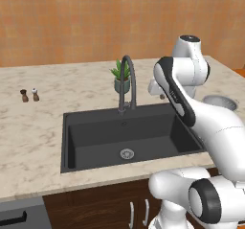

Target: Put the colander in the sink, put the orange in the colander, and turn on the sink faucet and pour water over the colander.

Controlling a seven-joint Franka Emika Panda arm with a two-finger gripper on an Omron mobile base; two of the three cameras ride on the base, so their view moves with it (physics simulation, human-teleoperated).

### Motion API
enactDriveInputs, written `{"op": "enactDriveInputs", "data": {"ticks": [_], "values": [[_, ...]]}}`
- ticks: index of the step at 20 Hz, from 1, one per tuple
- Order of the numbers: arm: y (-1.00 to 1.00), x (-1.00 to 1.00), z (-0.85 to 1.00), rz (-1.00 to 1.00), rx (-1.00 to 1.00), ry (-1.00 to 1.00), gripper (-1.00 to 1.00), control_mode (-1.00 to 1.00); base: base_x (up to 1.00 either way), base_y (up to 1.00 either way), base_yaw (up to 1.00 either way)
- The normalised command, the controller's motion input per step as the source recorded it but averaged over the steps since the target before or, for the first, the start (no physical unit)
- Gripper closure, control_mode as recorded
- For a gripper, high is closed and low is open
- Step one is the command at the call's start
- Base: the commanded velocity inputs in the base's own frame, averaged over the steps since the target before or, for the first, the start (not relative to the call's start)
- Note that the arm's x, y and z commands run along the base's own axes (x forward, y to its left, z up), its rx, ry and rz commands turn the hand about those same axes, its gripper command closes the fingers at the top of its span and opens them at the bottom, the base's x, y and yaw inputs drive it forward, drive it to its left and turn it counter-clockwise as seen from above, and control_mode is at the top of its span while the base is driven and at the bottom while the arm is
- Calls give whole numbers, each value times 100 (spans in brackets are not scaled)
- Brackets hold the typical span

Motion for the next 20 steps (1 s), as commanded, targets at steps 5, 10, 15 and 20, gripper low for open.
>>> {"op": "enactDriveInputs", "data": {"ticks": [5,10,15,20], "values": [[-41,-11,0,-8,0,0,-100,-100,0,0,0],[-74,-17,-5,-24,0,1,-100,-100,0,0,0],[-84,-5,-16,-37,0,4,-100,-100,0,0,0],[-89,0,-21,-40,0,0,-100,-100,0,0,0]]}}
